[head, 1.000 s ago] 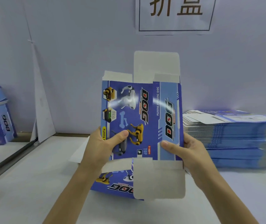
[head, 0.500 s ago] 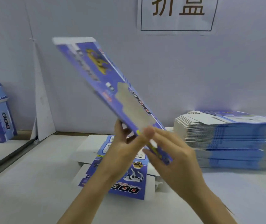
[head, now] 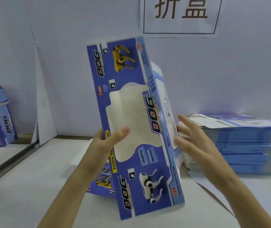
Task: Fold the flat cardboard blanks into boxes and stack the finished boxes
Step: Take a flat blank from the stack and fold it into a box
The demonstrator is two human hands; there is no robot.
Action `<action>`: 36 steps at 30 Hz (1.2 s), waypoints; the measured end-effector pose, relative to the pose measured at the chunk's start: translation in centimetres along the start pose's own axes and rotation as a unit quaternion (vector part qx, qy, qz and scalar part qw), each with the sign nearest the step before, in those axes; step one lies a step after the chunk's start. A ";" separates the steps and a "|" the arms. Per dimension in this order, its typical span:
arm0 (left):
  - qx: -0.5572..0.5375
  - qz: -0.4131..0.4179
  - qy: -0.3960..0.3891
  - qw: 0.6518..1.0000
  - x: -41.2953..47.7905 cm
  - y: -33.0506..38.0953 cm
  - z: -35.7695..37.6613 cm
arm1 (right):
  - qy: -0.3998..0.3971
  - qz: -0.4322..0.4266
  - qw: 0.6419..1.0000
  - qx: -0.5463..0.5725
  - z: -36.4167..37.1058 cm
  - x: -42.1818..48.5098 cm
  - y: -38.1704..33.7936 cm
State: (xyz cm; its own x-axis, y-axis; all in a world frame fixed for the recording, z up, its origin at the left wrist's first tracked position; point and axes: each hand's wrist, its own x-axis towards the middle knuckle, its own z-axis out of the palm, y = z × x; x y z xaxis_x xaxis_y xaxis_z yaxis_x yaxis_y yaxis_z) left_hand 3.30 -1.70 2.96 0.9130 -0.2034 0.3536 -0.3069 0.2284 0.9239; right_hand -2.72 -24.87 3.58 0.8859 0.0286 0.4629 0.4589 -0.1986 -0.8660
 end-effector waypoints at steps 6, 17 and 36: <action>-0.092 -0.043 0.023 0.995 0.2 0.3 -0.2 | -0.017 -0.011 0.998 0.055 -1.5 0.0 0.2; -0.116 -0.153 0.043 0.980 0.4 0.9 -0.7 | -0.003 -0.063 0.993 -0.104 0.0 0.1 1.1; -0.008 0.088 -0.072 0.994 -1.3 1.4 2.2 | 0.063 -0.124 0.980 0.141 1.4 -0.3 -1.1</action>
State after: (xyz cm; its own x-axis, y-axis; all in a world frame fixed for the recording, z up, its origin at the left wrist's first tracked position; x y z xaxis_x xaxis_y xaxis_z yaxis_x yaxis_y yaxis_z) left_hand 1.09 -3.18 4.07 0.7981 -0.2921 0.5270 -0.4522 0.2876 0.8443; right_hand -3.42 -23.33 4.10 0.7369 -0.0834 0.6708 0.6759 0.0774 -0.7329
